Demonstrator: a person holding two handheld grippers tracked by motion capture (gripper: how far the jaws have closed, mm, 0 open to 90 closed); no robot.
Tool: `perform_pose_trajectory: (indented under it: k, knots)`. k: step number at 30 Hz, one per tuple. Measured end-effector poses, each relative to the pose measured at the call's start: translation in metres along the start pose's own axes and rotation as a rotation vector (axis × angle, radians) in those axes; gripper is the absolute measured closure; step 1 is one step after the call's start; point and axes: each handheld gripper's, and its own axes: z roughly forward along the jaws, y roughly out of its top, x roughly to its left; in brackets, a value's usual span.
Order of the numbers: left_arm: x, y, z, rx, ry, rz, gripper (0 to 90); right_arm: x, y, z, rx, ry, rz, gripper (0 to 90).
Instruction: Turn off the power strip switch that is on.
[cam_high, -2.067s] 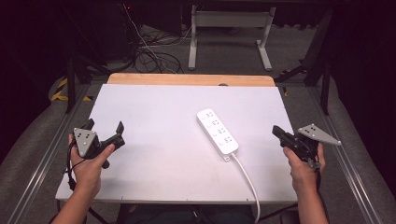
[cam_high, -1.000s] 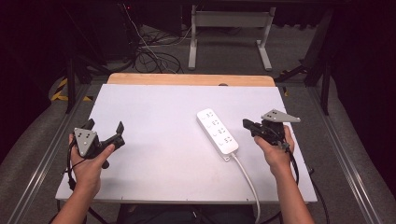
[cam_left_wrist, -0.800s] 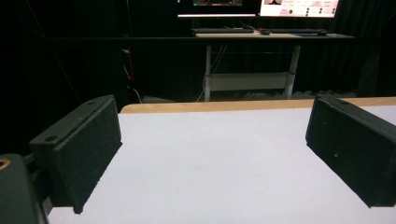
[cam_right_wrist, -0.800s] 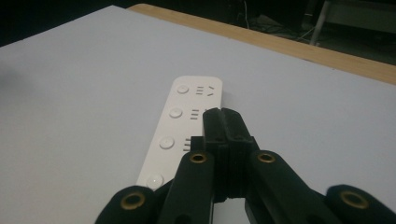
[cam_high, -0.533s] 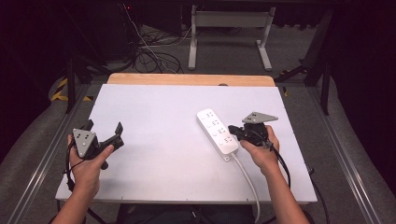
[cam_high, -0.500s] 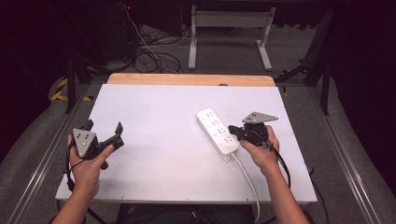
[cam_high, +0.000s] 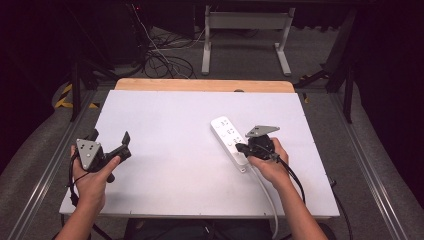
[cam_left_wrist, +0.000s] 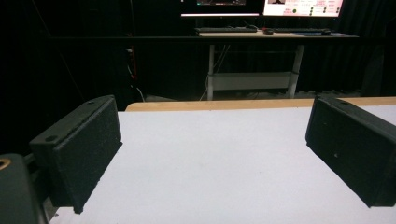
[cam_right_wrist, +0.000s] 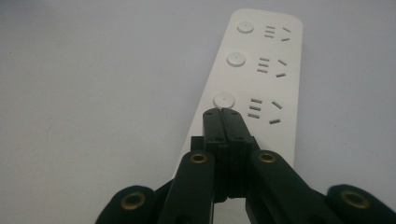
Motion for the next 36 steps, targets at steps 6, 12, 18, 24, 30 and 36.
perform_pose_trajectory:
  k: [6, 12, 18, 24, 30, 36]
  knots:
    - [0.0, 0.0, 0.0, 0.001, -0.002, 0.001, 4.1, 0.001, -0.001, 0.003, 0.024, -0.004, -0.007, 90.0]
    - [-0.001, 0.0, 0.001, 0.005, -0.002, -0.003, 4.1, 0.003, -0.002, 0.006, 0.041, -0.006, -0.02, 90.0]
    - [0.001, 0.0, 0.001, 0.006, -0.001, -0.003, 4.1, 0.004, -0.002, 0.008, 0.055, -0.017, -0.022, 90.0]
    - [0.0, 0.0, 0.001, 0.008, -0.002, -0.004, 4.1, 0.006, -0.003, 0.011, 0.06, -0.023, -0.005, 90.0]
    - [0.001, -0.001, 0.001, 0.01, -0.001, -0.004, 4.2, 0.006, -0.003, 0.011, 0.062, -0.029, 0.041, 90.0]
    - [0.001, -0.001, 0.001, 0.014, 0.001, -0.004, 4.3, 0.009, -0.002, 0.011, 0.067, -0.045, 0.025, 90.0]
